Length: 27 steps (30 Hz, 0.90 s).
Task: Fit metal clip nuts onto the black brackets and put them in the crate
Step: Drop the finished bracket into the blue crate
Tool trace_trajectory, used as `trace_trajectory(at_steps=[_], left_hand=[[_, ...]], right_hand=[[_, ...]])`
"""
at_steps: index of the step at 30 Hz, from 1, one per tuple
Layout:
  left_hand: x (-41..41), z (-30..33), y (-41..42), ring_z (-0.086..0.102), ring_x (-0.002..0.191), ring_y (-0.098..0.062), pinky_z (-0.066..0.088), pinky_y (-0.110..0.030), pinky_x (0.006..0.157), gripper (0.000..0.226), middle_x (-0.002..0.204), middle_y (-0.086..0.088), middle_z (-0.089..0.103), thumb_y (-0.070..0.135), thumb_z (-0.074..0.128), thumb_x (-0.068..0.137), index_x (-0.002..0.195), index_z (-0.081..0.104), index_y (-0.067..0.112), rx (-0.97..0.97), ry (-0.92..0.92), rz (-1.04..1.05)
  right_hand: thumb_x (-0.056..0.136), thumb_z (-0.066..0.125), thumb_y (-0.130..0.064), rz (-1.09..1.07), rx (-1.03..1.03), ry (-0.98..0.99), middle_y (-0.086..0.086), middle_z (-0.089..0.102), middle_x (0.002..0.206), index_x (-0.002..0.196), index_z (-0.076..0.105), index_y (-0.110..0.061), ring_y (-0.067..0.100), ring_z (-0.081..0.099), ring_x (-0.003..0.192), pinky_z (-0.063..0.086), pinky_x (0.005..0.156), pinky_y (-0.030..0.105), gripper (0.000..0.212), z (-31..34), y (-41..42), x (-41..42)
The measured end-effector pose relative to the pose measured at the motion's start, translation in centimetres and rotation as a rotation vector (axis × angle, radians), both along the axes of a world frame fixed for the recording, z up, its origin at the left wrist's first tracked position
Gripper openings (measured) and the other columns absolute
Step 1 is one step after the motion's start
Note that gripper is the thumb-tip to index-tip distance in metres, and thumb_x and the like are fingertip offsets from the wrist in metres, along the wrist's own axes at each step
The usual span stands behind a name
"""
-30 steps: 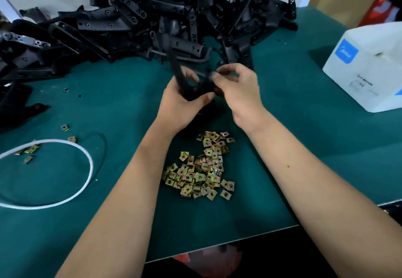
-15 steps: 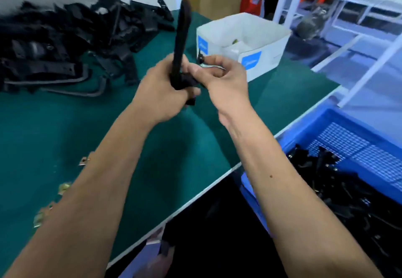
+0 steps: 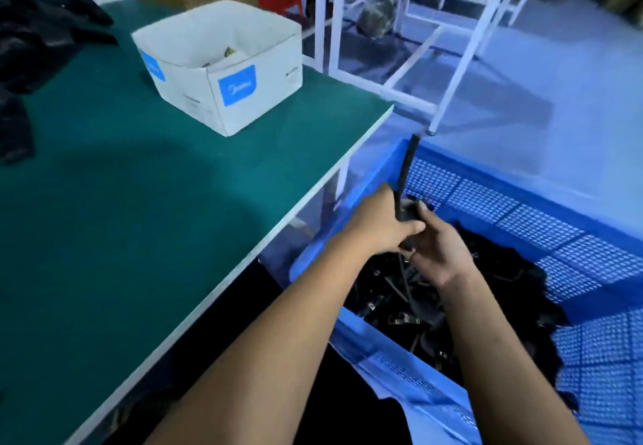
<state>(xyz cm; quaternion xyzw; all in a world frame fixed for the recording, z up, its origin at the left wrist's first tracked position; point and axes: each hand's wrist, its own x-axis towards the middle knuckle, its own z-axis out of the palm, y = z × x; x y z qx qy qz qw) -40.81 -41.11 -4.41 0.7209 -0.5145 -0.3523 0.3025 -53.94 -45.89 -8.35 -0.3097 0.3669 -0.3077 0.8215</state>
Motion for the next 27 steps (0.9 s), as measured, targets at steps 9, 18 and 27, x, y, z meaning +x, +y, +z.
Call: trace_trajectory(at_steps=[9, 18, 27], left_hand=[[0.0, -9.6, 2.6, 0.062, 0.116, -0.025, 0.050, -0.040, 0.103, 0.063, 0.128, -0.006, 0.062, 0.047, 0.081, 0.081, 0.130, 0.052, 0.019, 0.318, 0.015, -0.057], [0.6, -2.6, 0.9, 0.064, 0.084, -0.013, 0.056, -0.036, 0.090, 0.026, 0.104, 0.009, 0.069, 0.028, 0.077, 0.088, 0.111, 0.065, 0.024, -0.115, -0.037, -0.037], [7.1, 10.4, 2.9, 0.065, 0.067, 0.001, 0.049, -0.012, 0.067, 0.015, 0.086, 0.009, 0.071, 0.008, 0.071, 0.087, 0.090, 0.066, 0.021, -0.660, 0.080, 0.244]], right_hand=[[0.093, 0.071, -0.009, -0.061, 0.025, 0.951, 0.020, 0.071, 0.099, 0.115, 0.068, 0.003, 0.034, 0.069, 0.084, 0.058, 0.074, 0.043, 0.025, -13.6, 1.3, -4.7], [0.094, 0.061, -0.022, -0.261, -0.370, 1.415, 0.021, 0.060, 0.131, 0.128, 0.059, -0.007, 0.043, 0.053, 0.123, 0.044, 0.101, 0.046, 0.037, -11.1, 3.0, -0.7], [0.082, 0.058, 0.000, -0.612, -1.476, 0.914, 0.012, 0.065, 0.102, 0.107, 0.066, -0.004, 0.036, 0.054, 0.094, 0.043, 0.085, 0.044, 0.026, 4.5, 4.5, 9.9]])
